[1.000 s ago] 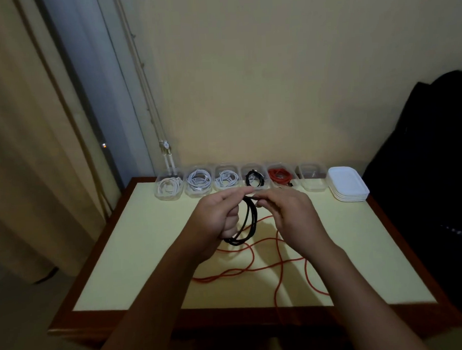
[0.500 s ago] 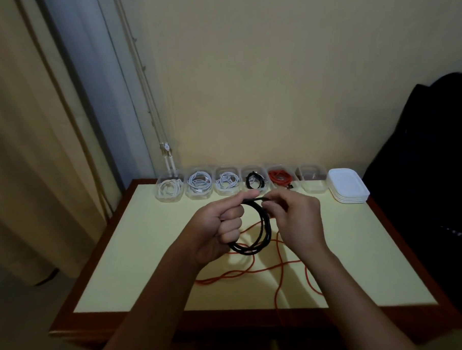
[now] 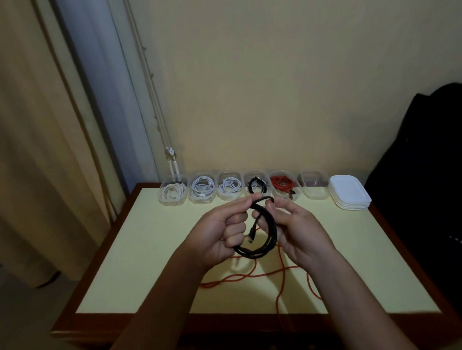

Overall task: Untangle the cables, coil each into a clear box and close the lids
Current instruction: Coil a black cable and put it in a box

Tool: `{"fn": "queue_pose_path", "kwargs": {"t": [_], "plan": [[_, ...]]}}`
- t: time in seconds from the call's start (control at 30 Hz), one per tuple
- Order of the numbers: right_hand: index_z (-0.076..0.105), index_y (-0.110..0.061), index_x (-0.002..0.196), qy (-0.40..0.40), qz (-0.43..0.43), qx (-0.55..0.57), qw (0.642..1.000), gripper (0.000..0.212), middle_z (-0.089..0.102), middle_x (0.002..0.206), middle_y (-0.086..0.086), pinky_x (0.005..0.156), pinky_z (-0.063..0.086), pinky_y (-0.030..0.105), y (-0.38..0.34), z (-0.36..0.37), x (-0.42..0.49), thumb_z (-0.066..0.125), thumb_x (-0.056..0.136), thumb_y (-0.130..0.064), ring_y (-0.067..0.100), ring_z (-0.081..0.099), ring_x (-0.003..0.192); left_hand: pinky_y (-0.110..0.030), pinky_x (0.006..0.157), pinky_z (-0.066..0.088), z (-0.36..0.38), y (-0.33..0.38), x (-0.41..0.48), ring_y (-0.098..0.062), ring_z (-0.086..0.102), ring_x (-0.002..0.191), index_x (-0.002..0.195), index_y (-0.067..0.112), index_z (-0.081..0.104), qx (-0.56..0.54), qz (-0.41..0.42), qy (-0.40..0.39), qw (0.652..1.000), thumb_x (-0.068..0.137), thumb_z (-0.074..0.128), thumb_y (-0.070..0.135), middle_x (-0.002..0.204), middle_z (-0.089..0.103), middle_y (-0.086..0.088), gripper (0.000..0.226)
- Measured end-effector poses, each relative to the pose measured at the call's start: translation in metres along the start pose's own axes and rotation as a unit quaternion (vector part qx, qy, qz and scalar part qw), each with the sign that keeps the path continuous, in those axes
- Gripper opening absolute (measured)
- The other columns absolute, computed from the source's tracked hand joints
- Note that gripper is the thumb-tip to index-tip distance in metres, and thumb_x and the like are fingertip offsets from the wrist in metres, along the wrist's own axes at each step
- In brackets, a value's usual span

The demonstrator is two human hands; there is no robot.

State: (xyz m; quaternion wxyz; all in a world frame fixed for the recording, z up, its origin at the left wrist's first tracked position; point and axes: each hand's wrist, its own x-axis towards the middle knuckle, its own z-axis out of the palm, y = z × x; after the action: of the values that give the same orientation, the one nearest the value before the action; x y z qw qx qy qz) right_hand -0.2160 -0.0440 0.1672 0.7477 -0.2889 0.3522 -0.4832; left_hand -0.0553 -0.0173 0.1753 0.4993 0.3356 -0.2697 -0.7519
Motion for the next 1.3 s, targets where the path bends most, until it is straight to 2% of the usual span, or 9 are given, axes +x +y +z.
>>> {"fn": "queue_pose_path", "kwargs": {"t": [0.1,0.27,0.5,0.63,0.77,0.9,1.0,1.13,1.3], "plan": [[0.063,-0.007,0.112,-0.021,0.09,-0.011,0.996,0.017,0.073,0.083,0.012,0.059,0.057,0.026,0.004,-0.003,-0.011,0.058,0.097,-0.004,0.014,0.071,0.066,-0.015,0.032,0.011,0.002,-0.005,-0.007,0.0,0.017,0.034,0.112,0.011,0.074,0.03,0.02,0.006,0.999,0.089,0.059,0.016,0.052,0.018,0.009,0.028],[0.074,-0.023,0.098,-0.036,0.143,-0.069,0.987,0.018,0.076,0.095,-0.006,0.076,0.048,0.033,0.009,-0.009,-0.035,0.059,0.097,-0.013,0.008,0.073,0.08,-0.016,0.033,0.01,0.005,-0.016,-0.026,-0.001,0.015,0.037,0.114,0.009,0.074,0.085,0.073,0.058,0.992,0.095,0.058,0.012,0.055,0.016,0.007,0.025],[0.075,-0.013,0.104,-0.059,0.085,-0.118,0.988,0.024,0.067,0.08,-0.005,0.073,0.042,0.031,0.011,0.009,-0.076,0.057,0.093,-0.025,0.012,0.061,0.072,-0.016,0.034,0.015,0.023,-0.026,-0.055,-0.004,0.017,0.039,0.112,0.01,0.073,0.164,0.179,0.113,0.964,0.098,0.058,0.012,0.053,0.021,0.006,0.02],[0.072,-0.007,0.104,-0.03,-0.047,-0.216,0.975,0.016,0.061,0.079,0.002,0.07,0.046,0.027,0.02,0.018,-0.1,0.069,0.089,-0.005,0.012,0.054,0.067,-0.018,0.037,0.016,0.037,-0.031,-0.075,-0.006,0.017,0.042,0.113,0.008,0.073,0.189,0.215,0.117,0.951,0.098,0.059,0.013,0.052,0.023,0.005,0.021],[0.075,-0.019,0.103,-0.011,-0.179,-0.379,0.908,0.015,0.076,0.094,0.012,0.069,0.051,0.014,0.017,0.019,-0.128,0.076,0.089,-0.017,0.01,0.069,0.074,-0.016,0.034,0.018,0.047,-0.03,-0.097,-0.005,0.017,0.04,0.115,0.006,0.071,0.168,0.23,0.102,0.953,0.1,0.057,0.011,0.051,0.024,0.007,0.022],[0.075,-0.021,0.101,-0.029,-0.266,-0.494,0.828,0.009,0.074,0.079,0.011,0.053,0.043,0.013,0.008,0.022,-0.149,0.072,0.093,-0.024,-0.002,0.061,0.055,-0.017,0.035,0.018,0.056,-0.025,-0.119,-0.005,0.018,0.04,0.115,0.005,0.071,0.16,0.244,0.098,0.951,0.099,0.057,0.011,0.052,0.026,0.006,0.022],[0.077,-0.019,0.099,-0.048,-0.285,-0.526,0.799,0.011,0.077,0.08,0.0,0.068,0.056,0.023,0.001,0.023,-0.154,0.067,0.096,-0.021,0.003,0.073,0.071,-0.017,0.035,0.017,0.06,-0.019,-0.13,-0.005,0.019,0.041,0.113,0.005,0.072,0.167,0.257,0.103,0.946,0.099,0.057,0.011,0.052,0.03,0.006,0.021],[0.074,-0.027,0.102,-0.06,-0.299,-0.534,0.788,0.019,0.077,0.078,-0.006,0.068,0.057,0.018,-0.008,0.015,-0.156,0.063,0.098,-0.012,0.006,0.072,0.07,-0.017,0.036,0.014,0.058,-0.009,-0.139,-0.004,0.02,0.038,0.116,0.002,0.067,0.13,0.25,0.105,0.954,0.1,0.055,0.011,0.051,0.027,0.007,0.023],[0.08,-0.022,0.096,0.029,-0.484,-0.532,0.695,0.012,0.076,0.082,-0.015,0.074,0.051,0.013,-0.004,0.0,-0.155,0.072,0.091,-0.014,0.002,0.07,0.08,-0.016,0.032,0.009,0.061,-0.006,-0.152,-0.001,0.012,0.035,0.112,0.003,0.064,-0.008,0.174,0.029,0.984,0.089,0.058,0.013,0.046,0.02,0.009,0.026]]}}
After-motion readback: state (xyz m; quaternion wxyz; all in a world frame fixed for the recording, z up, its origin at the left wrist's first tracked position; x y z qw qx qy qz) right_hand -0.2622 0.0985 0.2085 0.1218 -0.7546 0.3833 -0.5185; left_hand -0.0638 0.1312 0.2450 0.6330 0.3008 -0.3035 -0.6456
